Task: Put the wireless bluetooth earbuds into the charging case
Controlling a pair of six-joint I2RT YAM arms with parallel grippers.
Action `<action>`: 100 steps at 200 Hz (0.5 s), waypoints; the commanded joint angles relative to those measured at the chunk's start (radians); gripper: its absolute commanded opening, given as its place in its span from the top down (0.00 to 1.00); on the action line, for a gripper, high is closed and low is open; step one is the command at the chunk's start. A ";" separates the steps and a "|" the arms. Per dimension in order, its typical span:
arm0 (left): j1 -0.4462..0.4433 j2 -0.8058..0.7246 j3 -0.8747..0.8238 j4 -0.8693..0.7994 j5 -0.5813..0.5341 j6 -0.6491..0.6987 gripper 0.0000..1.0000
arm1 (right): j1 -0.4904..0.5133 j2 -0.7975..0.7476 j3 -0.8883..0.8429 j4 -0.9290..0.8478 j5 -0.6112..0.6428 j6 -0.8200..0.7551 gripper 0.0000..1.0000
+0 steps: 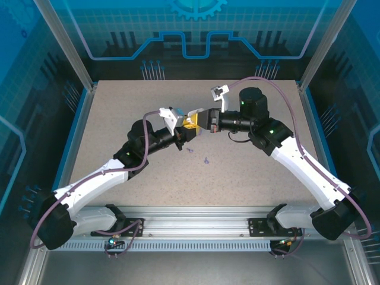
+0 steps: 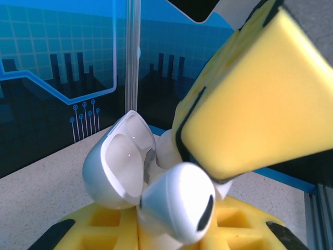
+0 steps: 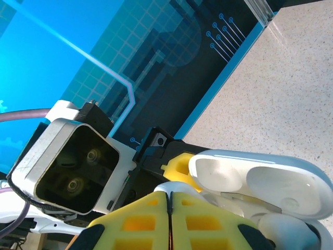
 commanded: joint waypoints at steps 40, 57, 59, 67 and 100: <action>-0.008 -0.046 -0.013 0.103 -0.046 -0.031 1.00 | 0.018 -0.023 -0.018 0.050 0.033 0.032 0.93; -0.008 -0.051 -0.016 0.112 -0.054 -0.034 1.00 | 0.019 -0.024 -0.021 0.050 0.044 0.036 0.93; -0.008 -0.052 -0.016 0.111 -0.055 -0.034 1.00 | 0.020 -0.024 -0.021 0.049 0.045 0.037 0.93; -0.007 -0.054 -0.017 0.112 -0.059 -0.034 1.00 | 0.021 -0.026 -0.021 0.048 0.052 0.037 0.93; -0.007 -0.061 -0.019 0.113 -0.070 -0.032 1.00 | 0.021 -0.036 -0.029 0.027 0.100 0.031 0.92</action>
